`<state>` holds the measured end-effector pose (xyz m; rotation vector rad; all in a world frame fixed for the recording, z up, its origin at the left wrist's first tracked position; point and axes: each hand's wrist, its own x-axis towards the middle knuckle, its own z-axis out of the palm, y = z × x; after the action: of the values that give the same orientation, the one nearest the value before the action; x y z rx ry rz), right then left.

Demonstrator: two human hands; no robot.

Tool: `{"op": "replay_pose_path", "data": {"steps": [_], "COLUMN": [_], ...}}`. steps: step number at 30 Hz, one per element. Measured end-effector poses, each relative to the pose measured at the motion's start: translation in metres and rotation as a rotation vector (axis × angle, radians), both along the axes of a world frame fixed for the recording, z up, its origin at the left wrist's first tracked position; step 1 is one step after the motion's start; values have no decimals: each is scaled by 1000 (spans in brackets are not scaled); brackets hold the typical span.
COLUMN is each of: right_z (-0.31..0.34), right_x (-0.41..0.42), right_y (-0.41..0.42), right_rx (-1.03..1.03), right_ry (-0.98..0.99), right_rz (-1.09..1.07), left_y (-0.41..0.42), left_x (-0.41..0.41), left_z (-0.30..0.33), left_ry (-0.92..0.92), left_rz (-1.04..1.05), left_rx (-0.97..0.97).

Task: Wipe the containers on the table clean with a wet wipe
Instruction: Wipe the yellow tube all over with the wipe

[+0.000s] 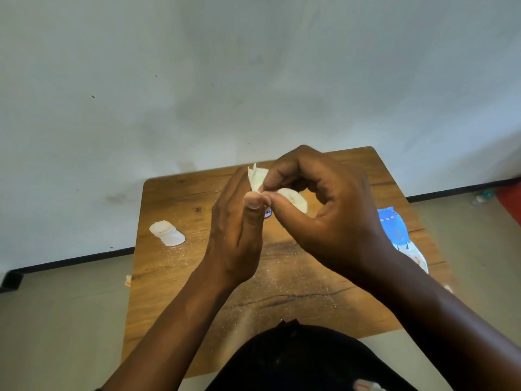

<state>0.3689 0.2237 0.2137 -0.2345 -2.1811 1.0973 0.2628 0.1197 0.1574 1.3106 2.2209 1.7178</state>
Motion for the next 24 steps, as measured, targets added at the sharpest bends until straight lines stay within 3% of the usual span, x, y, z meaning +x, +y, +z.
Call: {"op": "replay_pose_path", "data": {"steps": [5, 11, 16, 21, 24], "right_z": [-10, -8, -15, -12, -14], "right_x": [-6, 1, -4, 0, -3], "right_y": [13, -7, 6, -17, -12], "right_rx": [-54, 106, -7, 172, 100], "right_ry": [-10, 87, 55, 123, 113], "right_rz": [-152, -68, -210, -141, -172], "left_y": [2, 1, -1, 1, 1], "left_x": [1, 0, 6, 1, 3], "left_z": [1, 2, 7, 6, 8], "left_ry": [7, -68, -54, -118, -153], "left_rz": [-10, -21, -27, -94, -64], "left_rx": [-33, 43, -21, 50, 26]}}
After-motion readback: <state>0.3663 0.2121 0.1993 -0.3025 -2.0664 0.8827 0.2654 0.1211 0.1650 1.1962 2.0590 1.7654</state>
